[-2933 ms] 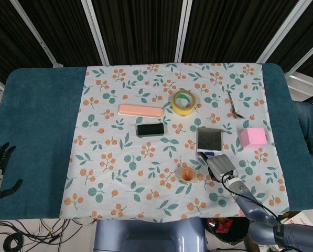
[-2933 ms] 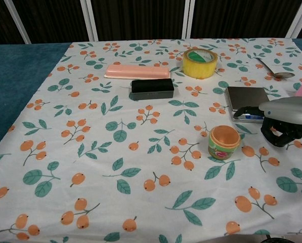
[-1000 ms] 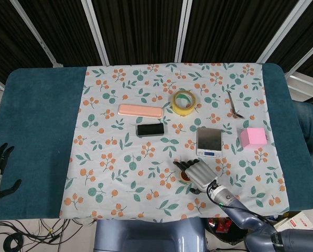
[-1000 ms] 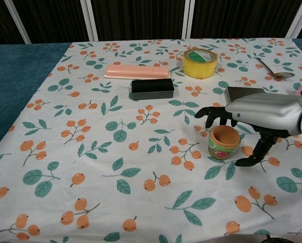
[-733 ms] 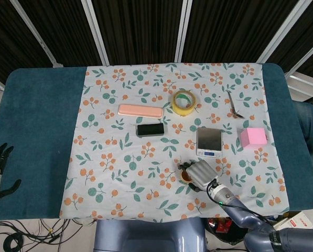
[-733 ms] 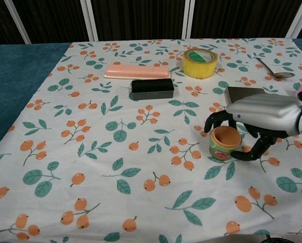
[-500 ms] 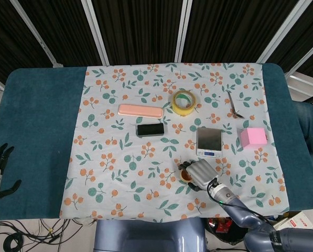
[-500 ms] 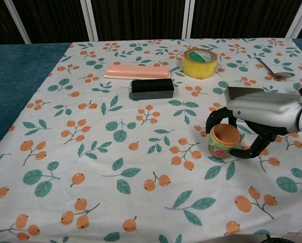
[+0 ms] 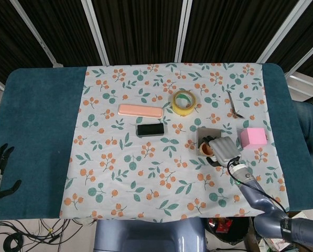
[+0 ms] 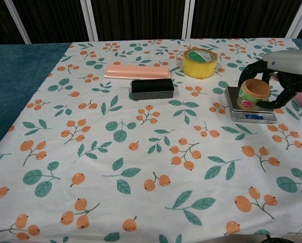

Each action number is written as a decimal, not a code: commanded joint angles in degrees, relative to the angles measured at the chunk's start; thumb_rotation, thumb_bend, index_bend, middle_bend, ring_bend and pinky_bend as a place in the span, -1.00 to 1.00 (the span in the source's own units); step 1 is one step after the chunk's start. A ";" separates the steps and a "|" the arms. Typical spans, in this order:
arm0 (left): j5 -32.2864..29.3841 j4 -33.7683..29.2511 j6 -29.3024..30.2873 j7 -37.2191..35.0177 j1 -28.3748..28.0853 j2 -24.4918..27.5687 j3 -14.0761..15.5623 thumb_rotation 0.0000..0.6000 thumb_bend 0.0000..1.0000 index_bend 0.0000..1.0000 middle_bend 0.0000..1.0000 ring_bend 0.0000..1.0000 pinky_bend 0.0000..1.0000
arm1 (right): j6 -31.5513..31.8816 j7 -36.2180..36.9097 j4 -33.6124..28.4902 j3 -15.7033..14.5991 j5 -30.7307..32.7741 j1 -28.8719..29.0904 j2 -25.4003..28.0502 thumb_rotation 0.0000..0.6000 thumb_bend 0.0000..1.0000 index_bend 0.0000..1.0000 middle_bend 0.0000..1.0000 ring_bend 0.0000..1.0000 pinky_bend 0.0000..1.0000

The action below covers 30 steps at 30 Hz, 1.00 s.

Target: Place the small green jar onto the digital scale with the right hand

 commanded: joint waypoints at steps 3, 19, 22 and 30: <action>0.08 -0.02 0.11 0.08 0.05 -0.03 0.03 1.00 -0.51 -1.00 -1.00 -0.99 -1.00 | -2.52 1.07 4.58 0.46 2.99 0.62 -0.58 1.00 0.07 -0.17 -0.12 0.11 0.34; -0.27 0.04 -0.02 0.01 0.01 0.06 -0.10 1.00 -0.51 -1.00 -1.00 -0.99 -1.00 | -9.73 3.58 15.07 1.55 7.77 3.54 -4.69 1.00 -0.40 -0.33 -0.31 -0.01 0.32; -0.39 0.03 -0.13 0.05 -0.03 0.04 -0.13 1.00 -0.51 -1.00 -1.00 -0.99 -1.00 | -10.62 4.59 15.63 1.83 7.91 3.85 -5.09 1.00 -0.61 -0.63 -0.61 -0.25 0.15; -0.74 -0.01 -0.20 0.53 -0.01 -0.03 -0.17 1.00 -0.48 -1.00 -1.00 -0.99 -1.00 | -9.44 6.38 14.77 3.32 7.91 3.93 -4.91 1.00 -0.77 -0.99 -1.00 -0.77 -0.28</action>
